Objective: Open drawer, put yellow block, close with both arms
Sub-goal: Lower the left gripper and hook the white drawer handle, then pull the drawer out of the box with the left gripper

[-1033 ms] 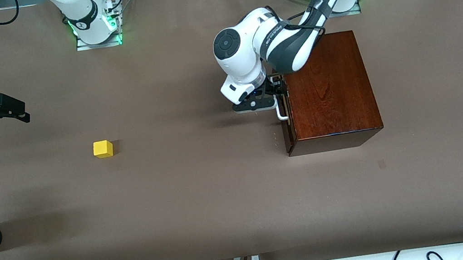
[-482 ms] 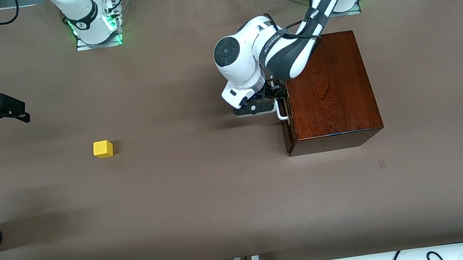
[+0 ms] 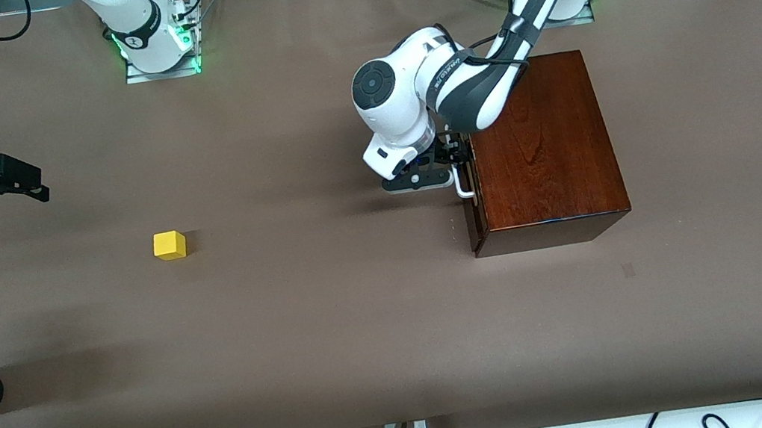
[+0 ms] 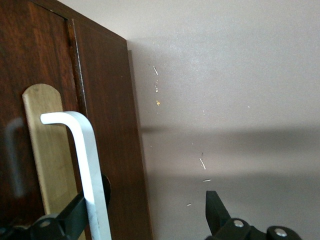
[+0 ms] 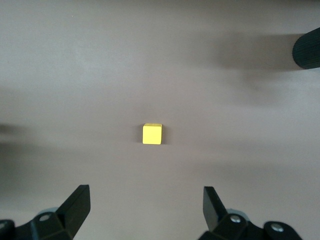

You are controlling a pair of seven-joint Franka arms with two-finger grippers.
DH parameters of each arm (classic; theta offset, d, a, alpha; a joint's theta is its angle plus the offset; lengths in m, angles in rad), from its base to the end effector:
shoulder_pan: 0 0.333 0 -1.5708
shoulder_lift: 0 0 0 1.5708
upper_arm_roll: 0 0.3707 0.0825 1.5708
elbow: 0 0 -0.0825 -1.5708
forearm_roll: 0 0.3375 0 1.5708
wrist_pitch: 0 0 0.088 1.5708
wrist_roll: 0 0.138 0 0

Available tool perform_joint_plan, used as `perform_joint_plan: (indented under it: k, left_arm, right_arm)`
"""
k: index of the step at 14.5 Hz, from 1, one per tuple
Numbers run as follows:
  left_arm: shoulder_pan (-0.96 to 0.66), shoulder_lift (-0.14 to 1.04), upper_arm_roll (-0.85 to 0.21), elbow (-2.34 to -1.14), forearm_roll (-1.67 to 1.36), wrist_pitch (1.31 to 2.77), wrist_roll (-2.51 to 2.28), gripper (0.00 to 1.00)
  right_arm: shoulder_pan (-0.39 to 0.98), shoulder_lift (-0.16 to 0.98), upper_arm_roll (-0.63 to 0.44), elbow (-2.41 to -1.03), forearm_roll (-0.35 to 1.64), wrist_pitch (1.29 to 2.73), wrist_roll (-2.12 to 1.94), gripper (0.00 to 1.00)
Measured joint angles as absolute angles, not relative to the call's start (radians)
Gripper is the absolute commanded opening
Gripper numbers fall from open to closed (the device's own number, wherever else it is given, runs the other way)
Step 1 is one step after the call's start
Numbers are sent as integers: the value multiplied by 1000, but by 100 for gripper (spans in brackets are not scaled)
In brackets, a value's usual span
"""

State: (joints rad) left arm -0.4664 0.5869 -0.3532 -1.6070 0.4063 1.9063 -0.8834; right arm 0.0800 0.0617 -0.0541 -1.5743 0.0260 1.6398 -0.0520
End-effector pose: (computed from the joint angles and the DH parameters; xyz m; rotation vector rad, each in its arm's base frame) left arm 0.4941 -0.4188 0.3265 -2.8488 0.1251 0.0471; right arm 0.5356 0.0183 0.6207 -3.1168 -0.1189 -0.0065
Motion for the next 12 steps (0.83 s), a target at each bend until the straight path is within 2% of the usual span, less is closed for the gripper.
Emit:
perform_joint_plan:
  k: [12]
  left_arm:
    - [-491, 589, -353, -1607, 415, 1955, -914, 100]
  right_arm:
    - [79, 62, -55, -1574, 25, 1640, -52, 100]
